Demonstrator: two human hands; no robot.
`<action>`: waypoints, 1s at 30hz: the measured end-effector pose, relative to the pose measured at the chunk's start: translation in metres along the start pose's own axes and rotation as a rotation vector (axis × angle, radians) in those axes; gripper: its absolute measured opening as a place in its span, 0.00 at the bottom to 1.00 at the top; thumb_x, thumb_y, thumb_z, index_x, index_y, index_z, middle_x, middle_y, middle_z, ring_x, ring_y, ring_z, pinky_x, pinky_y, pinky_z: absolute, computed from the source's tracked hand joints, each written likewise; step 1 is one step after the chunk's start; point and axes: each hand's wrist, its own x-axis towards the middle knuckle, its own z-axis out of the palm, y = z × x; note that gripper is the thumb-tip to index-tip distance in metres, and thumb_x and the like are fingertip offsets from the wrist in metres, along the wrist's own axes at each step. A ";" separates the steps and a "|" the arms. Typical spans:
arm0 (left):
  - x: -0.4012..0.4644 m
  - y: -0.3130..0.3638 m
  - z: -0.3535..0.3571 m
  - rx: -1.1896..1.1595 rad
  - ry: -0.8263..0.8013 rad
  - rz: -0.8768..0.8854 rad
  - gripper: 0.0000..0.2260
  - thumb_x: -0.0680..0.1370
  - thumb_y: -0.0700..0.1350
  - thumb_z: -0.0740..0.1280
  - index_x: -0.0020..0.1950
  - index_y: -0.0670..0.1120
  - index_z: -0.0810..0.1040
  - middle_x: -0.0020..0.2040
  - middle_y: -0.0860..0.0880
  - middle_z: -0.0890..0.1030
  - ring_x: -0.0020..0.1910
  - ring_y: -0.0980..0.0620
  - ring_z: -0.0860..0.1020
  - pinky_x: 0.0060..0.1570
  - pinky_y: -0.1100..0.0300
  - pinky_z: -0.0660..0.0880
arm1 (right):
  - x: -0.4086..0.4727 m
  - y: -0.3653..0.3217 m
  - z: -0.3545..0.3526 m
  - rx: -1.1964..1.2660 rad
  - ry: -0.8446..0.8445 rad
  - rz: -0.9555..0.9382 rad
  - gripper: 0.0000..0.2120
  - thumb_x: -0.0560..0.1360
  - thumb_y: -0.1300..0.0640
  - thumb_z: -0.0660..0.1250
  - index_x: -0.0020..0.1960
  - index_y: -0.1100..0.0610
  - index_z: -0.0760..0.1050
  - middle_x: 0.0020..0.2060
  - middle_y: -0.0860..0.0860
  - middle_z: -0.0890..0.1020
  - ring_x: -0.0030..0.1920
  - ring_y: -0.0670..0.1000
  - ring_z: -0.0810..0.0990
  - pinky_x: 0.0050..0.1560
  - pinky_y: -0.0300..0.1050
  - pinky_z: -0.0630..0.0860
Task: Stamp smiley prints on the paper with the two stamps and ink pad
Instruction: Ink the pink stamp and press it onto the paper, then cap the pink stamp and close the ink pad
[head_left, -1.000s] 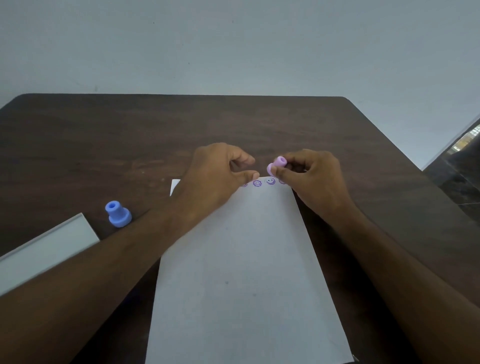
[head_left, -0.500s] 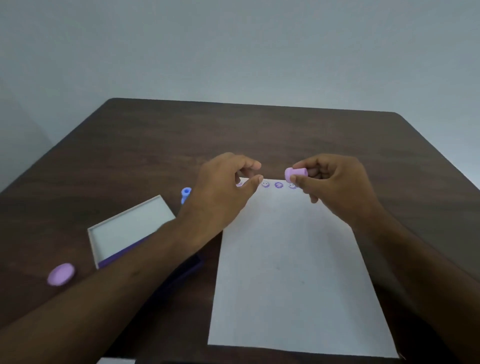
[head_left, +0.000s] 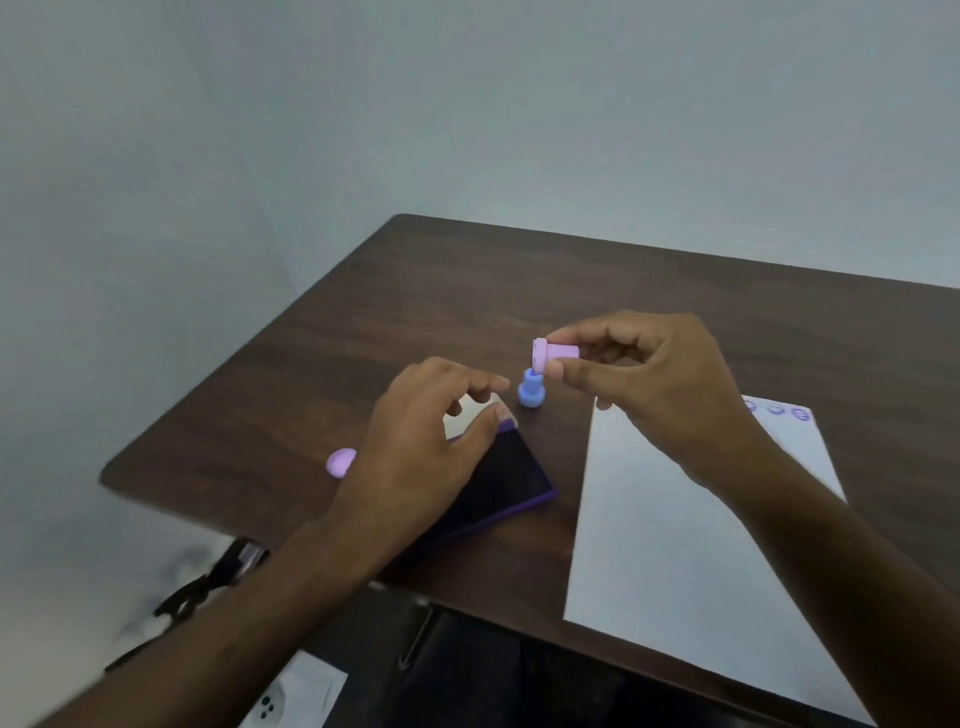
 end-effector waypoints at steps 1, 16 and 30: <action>-0.004 -0.005 -0.006 0.024 0.003 -0.030 0.08 0.75 0.49 0.69 0.54 0.56 0.80 0.48 0.63 0.76 0.45 0.61 0.75 0.44 0.74 0.69 | 0.000 -0.003 0.007 0.009 -0.005 0.000 0.10 0.68 0.55 0.76 0.49 0.55 0.85 0.41 0.49 0.87 0.34 0.41 0.81 0.34 0.29 0.73; -0.049 -0.066 -0.042 0.189 -0.003 -0.372 0.19 0.72 0.53 0.72 0.62 0.54 0.77 0.62 0.52 0.76 0.61 0.53 0.70 0.57 0.60 0.68 | 0.004 -0.017 0.074 -0.131 -0.091 0.109 0.17 0.67 0.43 0.73 0.51 0.52 0.84 0.44 0.47 0.86 0.42 0.48 0.82 0.40 0.41 0.77; -0.048 -0.071 -0.044 -0.025 0.066 -0.392 0.10 0.73 0.53 0.72 0.52 0.53 0.79 0.46 0.59 0.80 0.44 0.58 0.79 0.43 0.68 0.77 | -0.001 -0.018 0.080 -0.148 -0.079 0.122 0.14 0.68 0.46 0.74 0.51 0.51 0.84 0.35 0.41 0.81 0.32 0.42 0.78 0.34 0.30 0.68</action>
